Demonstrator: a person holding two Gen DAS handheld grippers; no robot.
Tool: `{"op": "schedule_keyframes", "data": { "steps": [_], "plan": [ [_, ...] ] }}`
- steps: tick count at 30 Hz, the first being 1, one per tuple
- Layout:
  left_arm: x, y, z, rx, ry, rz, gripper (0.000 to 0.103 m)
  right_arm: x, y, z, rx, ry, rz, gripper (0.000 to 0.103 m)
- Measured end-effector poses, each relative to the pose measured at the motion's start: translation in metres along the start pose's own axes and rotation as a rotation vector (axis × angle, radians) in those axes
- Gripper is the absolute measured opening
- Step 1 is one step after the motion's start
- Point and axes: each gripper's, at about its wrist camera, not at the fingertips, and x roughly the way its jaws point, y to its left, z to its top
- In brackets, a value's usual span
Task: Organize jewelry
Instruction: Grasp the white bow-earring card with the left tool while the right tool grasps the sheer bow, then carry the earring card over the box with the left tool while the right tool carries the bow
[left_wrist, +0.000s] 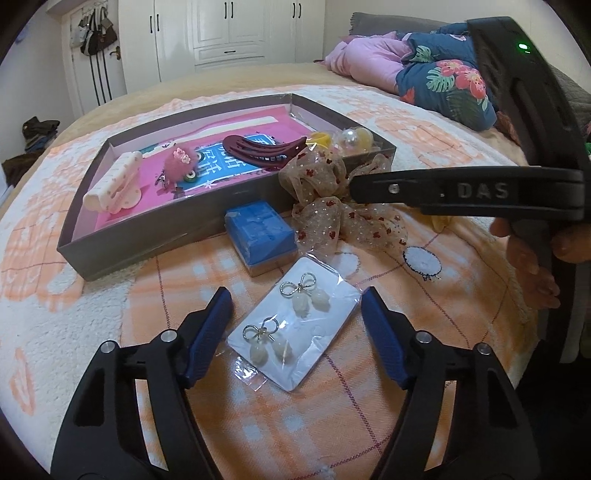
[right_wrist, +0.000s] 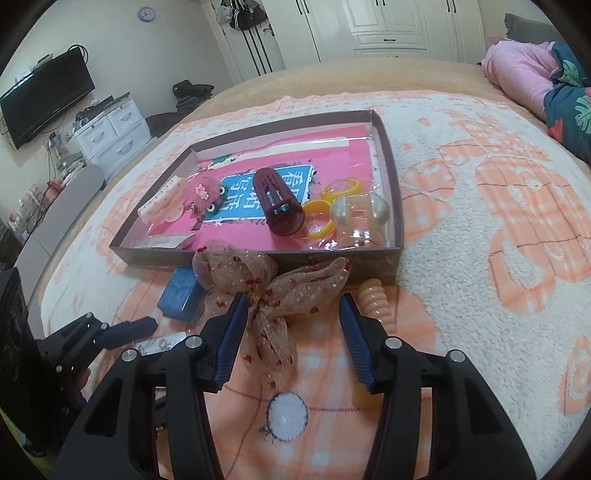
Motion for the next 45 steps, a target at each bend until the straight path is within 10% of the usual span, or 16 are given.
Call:
{"op": "schedule_keyframes", "data": {
  "steps": [15, 45],
  "plan": [
    [-0.003, -0.003, -0.001, 0.009, 0.014, -0.015, 0.058, 0.005, 0.000, 0.002, 0.037, 0.011, 0.068, 0.010],
    [-0.056, 0.036, 0.013, -0.134, -0.116, 0.040, 0.058, -0.062, 0.014, -0.009, 0.007, -0.128, 0.082, 0.007]
  ]
}}
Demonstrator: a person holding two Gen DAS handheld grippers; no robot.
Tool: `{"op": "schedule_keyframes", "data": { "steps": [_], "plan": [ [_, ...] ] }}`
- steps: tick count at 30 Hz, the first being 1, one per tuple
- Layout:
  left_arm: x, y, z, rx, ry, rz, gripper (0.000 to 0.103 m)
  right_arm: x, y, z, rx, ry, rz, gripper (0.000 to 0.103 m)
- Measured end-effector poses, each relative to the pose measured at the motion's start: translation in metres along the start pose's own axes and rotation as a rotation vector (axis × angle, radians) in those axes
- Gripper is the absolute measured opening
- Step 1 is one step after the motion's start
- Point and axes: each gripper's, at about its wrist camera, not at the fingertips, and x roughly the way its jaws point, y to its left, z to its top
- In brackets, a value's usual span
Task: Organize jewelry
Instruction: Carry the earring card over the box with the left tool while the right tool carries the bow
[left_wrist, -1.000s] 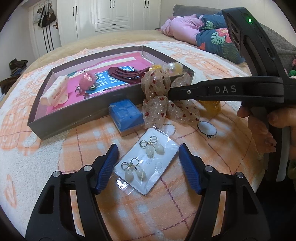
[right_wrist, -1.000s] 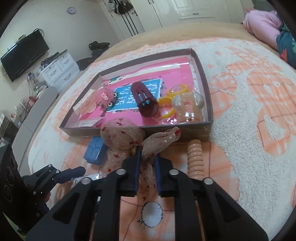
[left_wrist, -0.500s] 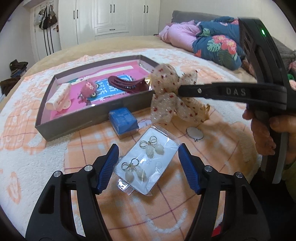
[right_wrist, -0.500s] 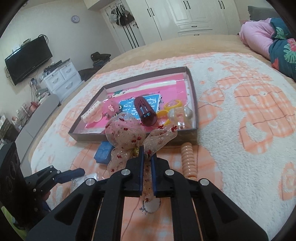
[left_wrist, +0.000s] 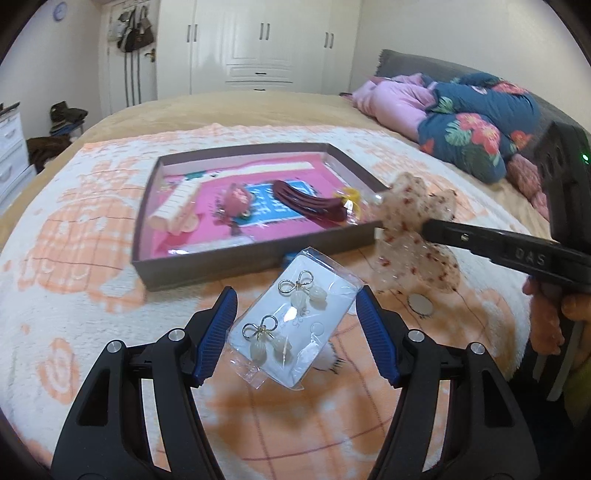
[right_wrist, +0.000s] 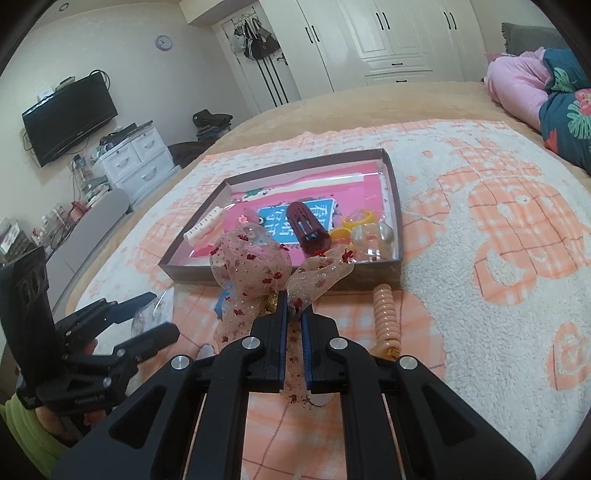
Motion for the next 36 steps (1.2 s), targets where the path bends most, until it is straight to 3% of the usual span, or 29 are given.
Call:
{"op": "schedule_keyframes", "data": {
  "steps": [17, 36],
  "plan": [
    [0.003, 0.049, 0.027, -0.114, -0.049, 0.065, 0.058, 0.016, 0.018, 0.025, -0.063, -0.017, -0.003, 0.007],
    [0.045, 0.056, 0.064, -0.101, -0.054, 0.088, 0.058, 0.040, 0.003, 0.063, -0.056, -0.046, -0.057, 0.007]
  ]
}}
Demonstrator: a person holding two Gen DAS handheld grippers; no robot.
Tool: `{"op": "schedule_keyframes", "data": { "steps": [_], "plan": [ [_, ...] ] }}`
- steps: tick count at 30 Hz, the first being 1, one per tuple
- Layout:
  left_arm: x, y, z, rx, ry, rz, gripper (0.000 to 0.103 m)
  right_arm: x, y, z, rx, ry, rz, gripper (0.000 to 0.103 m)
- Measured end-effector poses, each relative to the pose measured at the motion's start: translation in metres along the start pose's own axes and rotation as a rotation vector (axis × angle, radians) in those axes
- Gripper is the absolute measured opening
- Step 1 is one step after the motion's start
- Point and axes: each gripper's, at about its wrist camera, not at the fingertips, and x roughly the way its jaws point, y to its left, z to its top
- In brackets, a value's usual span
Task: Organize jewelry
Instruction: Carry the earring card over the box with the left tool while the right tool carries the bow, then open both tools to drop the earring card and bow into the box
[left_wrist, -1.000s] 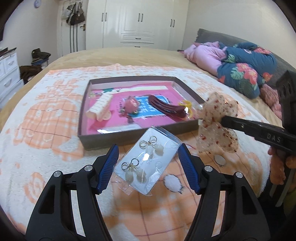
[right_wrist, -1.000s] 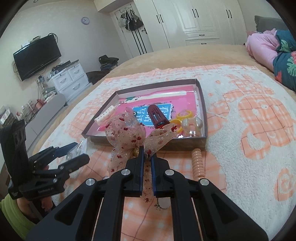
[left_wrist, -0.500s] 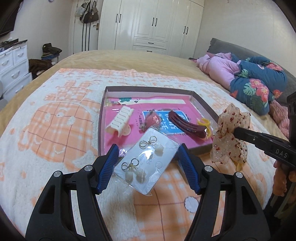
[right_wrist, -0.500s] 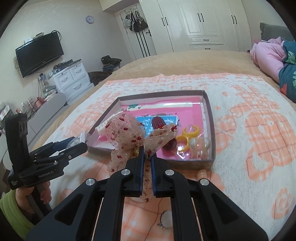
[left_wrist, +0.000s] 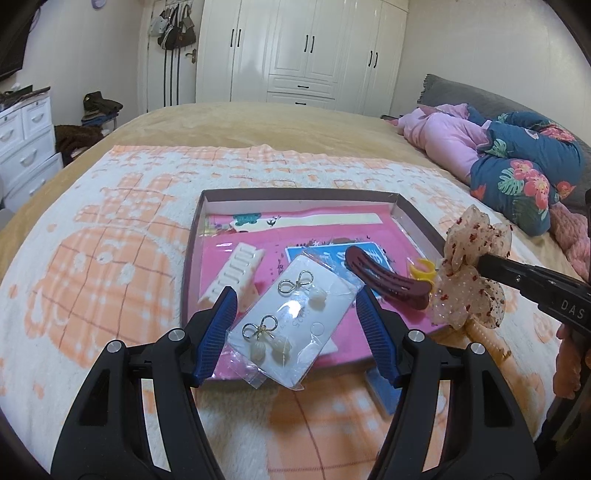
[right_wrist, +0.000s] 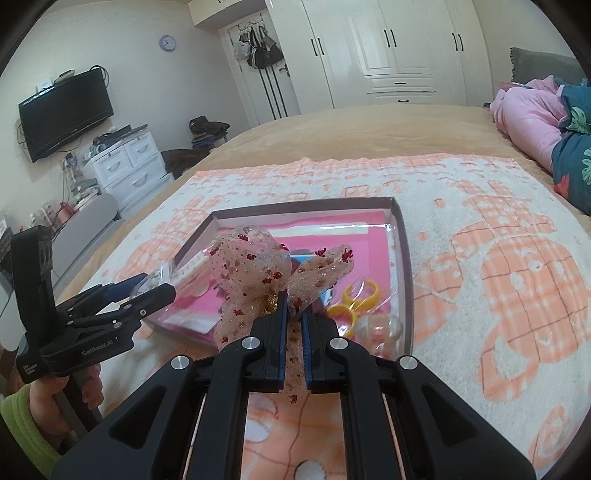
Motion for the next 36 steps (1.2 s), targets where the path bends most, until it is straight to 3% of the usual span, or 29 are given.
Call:
{"op": "schedule_keyframes", "data": {
  "steps": [22, 32, 36],
  "plan": [
    [0.048, -0.002, 0.013, 0.015, 0.042, 0.008, 0.058, 0.066, -0.025, 0.025, -0.016, 0.046, -0.135, 0.008],
    [0.053, -0.005, 0.009, 0.025, 0.052, 0.004, 0.059, 0.079, -0.024, 0.017, -0.008, 0.102, -0.124, 0.018],
    [0.052, -0.005, 0.009, 0.025, 0.049, 0.005, 0.059, 0.073, -0.023, 0.015, 0.000, 0.091, -0.119, 0.030]
  ]
}}
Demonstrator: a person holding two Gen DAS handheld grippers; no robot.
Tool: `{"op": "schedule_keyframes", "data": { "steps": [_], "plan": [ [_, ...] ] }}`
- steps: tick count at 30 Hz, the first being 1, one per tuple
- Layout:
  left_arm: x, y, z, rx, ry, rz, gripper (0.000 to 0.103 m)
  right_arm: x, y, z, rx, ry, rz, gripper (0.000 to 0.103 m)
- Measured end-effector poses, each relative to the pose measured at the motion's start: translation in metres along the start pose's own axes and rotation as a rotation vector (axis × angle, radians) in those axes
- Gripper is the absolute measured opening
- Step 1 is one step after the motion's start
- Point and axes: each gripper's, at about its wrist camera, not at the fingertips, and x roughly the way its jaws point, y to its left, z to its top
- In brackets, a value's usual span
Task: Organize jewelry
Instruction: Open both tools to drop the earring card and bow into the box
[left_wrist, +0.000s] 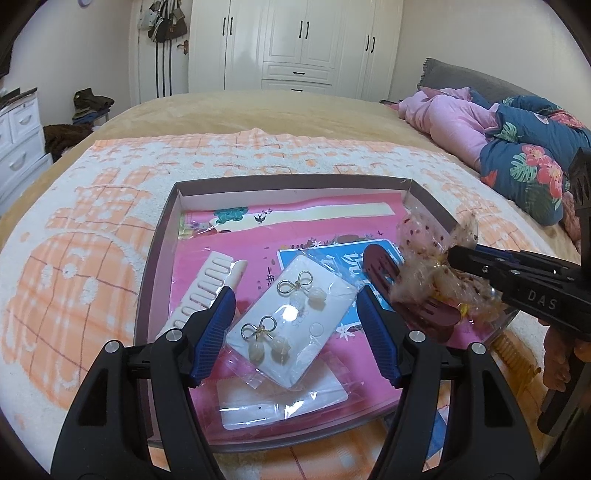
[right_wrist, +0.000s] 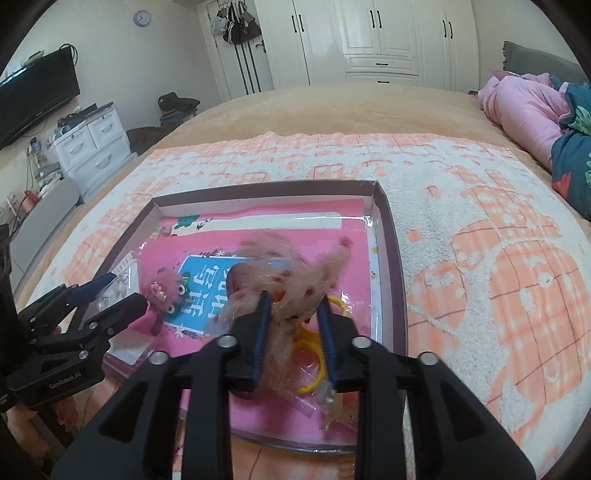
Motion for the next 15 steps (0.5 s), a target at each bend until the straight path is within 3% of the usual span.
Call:
{"op": "schedule_keyframes", "data": {
  "steps": [7, 13, 15],
  "plan": [
    [-0.002, -0.001, -0.002, 0.001, -0.002, 0.003, 0.061, -0.012, -0.001, -0.003, 0.016, -0.020, 0.006, 0.042],
    [-0.008, -0.002, -0.002, 0.000, -0.011, 0.007, 0.072, -0.025, -0.001, -0.006, 0.010, -0.045, -0.011, 0.052],
    [-0.011, -0.003, -0.002, 0.000, -0.017, 0.008, 0.075, -0.030, -0.002, -0.007, 0.011, -0.057, -0.018, 0.060]
  ]
}}
